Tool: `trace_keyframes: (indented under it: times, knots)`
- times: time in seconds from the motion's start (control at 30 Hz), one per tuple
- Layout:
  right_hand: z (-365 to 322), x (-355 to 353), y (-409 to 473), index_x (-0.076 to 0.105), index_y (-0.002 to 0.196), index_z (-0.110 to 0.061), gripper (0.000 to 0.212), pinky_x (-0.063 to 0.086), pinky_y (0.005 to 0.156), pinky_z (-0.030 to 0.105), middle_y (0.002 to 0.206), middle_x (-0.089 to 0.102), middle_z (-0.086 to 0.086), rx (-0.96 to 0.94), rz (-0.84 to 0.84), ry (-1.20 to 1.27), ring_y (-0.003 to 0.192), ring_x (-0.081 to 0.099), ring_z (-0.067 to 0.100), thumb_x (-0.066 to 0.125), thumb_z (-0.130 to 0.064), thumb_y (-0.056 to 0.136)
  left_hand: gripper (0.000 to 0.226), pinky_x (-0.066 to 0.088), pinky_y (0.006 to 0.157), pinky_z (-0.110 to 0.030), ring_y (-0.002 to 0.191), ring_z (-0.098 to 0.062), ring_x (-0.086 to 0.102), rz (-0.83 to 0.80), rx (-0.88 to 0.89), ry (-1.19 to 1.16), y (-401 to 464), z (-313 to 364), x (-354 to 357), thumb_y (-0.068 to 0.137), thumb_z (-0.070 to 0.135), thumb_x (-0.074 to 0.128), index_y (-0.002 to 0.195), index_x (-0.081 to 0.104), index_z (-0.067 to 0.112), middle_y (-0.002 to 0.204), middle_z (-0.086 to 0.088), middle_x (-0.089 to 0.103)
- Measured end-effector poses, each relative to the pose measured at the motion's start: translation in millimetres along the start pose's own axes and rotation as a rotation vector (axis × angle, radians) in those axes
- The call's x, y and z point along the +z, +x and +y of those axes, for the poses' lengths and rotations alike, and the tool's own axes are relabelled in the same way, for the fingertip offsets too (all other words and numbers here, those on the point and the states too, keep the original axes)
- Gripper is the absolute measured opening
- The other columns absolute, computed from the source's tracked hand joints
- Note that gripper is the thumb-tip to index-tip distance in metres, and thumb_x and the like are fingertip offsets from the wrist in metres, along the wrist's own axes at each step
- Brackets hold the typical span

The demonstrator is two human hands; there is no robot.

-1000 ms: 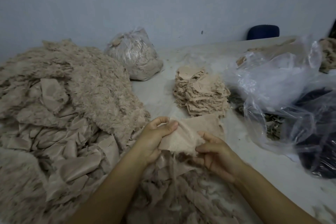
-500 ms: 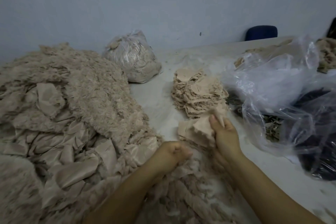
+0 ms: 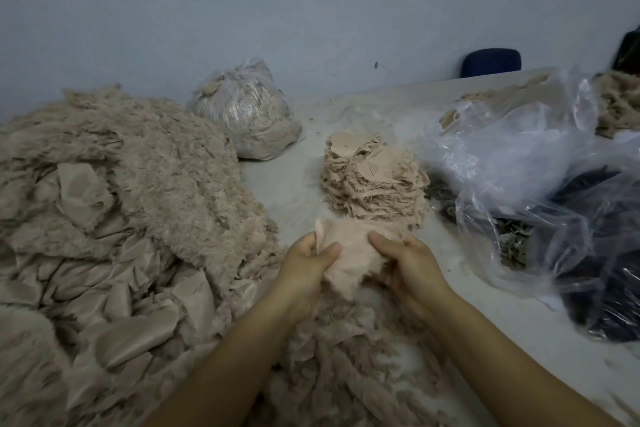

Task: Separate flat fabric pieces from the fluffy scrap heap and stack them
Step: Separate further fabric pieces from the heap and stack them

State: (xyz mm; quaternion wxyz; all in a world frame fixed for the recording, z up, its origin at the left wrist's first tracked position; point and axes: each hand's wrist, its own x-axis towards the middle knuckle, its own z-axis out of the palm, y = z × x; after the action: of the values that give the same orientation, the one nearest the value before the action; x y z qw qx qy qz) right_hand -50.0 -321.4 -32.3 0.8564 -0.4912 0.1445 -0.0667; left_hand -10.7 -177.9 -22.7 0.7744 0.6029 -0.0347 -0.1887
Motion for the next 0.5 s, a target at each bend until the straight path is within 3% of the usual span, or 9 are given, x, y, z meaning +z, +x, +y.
trace_keyframes:
  times: [0.07,0.13,0.2,0.27,0.37,0.43,0.5]
  knots:
    - [2.3,-1.6,2.5,0.069,0.09,-0.007,0.005,0.057,0.068,0.039,0.081,0.071,0.012,-0.035,0.069,-0.007,0.071,0.068,0.024,0.066,-0.01,0.086,0.013,0.048,0.046,-0.02,0.057,-0.01,0.062,0.02,0.072,0.123,2.8,2.6,-1.8,0.093,0.005,0.055,0.104,0.06,0.009,0.081,-0.002,0.068]
    - [5.0,-3.0,4.8,0.066,0.079,-0.01,0.012,0.056,0.059,0.033,0.07,0.067,0.007,-0.077,0.133,0.023,0.061,0.064,0.018,0.062,-0.011,0.09,0.008,0.034,0.038,-0.015,0.041,-0.003,0.048,-0.056,0.068,0.321,3.2,1.9,-7.5,0.09,0.008,0.062,0.089,0.058,0.016,0.056,0.01,0.06]
    - [4.7,-2.9,7.5,0.062,0.083,-0.009,0.013,0.054,0.063,0.034,0.074,0.066,0.005,-0.127,0.169,0.014,0.066,0.063,0.017,0.058,-0.014,0.094,0.013,0.029,0.038,-0.017,0.037,-0.006,0.039,-0.149,-0.017,0.484,2.9,3.7,-15.1,0.085,0.01,0.069,0.091,0.059,0.014,0.047,0.008,0.052]
    - [2.4,0.0,8.0,0.063,0.088,-0.009,0.009,0.053,0.073,0.037,0.085,0.069,0.007,-0.193,0.147,-0.051,0.076,0.065,0.018,0.059,-0.015,0.094,0.037,0.038,0.047,-0.022,0.052,-0.009,0.051,-0.102,-0.048,0.607,4.4,12.8,-18.7,0.075,0.021,0.079,0.103,0.055,0.011,0.068,0.003,0.06]
    - [-2.1,8.5,7.9,0.07,0.084,-0.016,0.006,0.053,0.073,0.034,0.082,0.072,0.007,-0.299,0.027,-0.394,0.076,0.065,0.017,0.066,-0.017,0.088,0.074,0.048,0.07,-0.018,0.09,-0.003,0.057,-0.055,0.084,0.691,10.1,28.2,-16.3,0.058,0.05,0.083,0.115,0.044,0.025,0.103,0.008,0.057]
    - [-3.9,17.3,6.3,0.068,0.086,-0.015,0.006,0.053,0.071,0.032,0.079,0.072,0.007,-0.313,-0.078,-0.507,0.074,0.066,0.018,0.066,-0.02,0.088,0.066,0.049,0.071,-0.014,0.089,0.002,0.061,-0.182,0.134,0.642,10.4,33.5,-10.2,0.059,0.045,0.084,0.113,0.049,0.028,0.101,0.013,0.063]
    - [-3.9,22.3,4.9,0.065,0.09,-0.011,0.026,0.053,0.071,0.031,0.08,0.073,0.005,-0.277,-0.109,-0.463,0.076,0.067,0.016,0.062,-0.037,0.088,0.031,0.047,0.06,-0.012,0.069,0.004,0.062,-0.219,0.174,0.572,10.9,31.2,-4.3,0.073,0.027,0.079,0.098,0.063,0.023,0.075,0.015,0.067]
